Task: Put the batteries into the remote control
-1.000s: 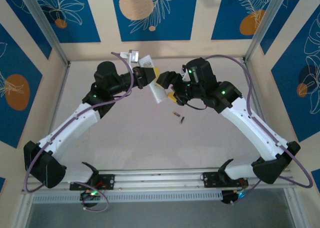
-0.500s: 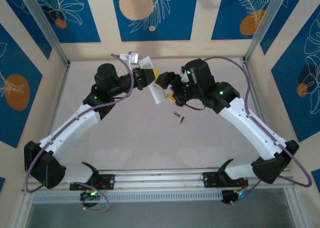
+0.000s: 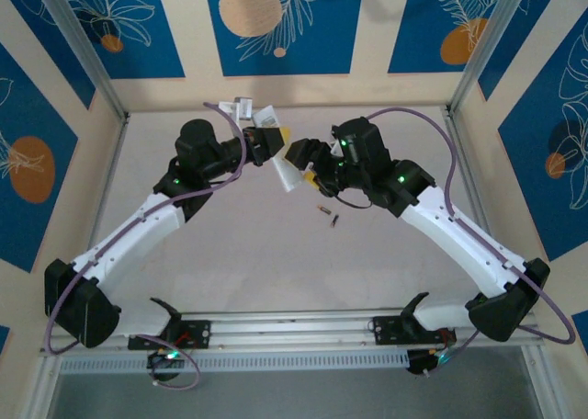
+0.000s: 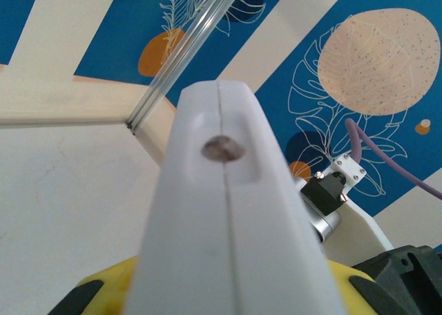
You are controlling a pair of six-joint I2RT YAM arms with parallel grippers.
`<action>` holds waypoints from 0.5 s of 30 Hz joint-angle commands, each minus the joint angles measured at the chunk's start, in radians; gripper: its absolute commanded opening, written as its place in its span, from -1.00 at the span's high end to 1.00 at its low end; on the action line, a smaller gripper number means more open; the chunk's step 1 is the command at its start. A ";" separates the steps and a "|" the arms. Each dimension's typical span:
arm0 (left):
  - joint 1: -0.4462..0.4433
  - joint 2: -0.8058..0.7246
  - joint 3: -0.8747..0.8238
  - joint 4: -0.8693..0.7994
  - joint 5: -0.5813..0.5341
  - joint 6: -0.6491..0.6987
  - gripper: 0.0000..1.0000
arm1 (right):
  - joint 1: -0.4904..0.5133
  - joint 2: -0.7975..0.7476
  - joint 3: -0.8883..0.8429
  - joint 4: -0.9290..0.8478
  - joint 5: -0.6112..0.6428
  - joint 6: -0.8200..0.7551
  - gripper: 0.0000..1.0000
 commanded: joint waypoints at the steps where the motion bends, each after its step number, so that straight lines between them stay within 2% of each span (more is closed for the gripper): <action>1: -0.026 -0.054 0.028 0.169 -0.002 0.002 1.00 | 0.028 0.026 -0.042 -0.062 -0.025 0.014 -0.52; 7: -0.025 -0.046 0.017 0.214 0.040 0.007 1.00 | 0.015 0.037 -0.059 -0.037 -0.058 0.059 -0.70; 15: -0.027 -0.056 -0.035 0.311 0.088 0.008 1.00 | -0.017 0.073 -0.054 -0.018 -0.109 0.129 -0.72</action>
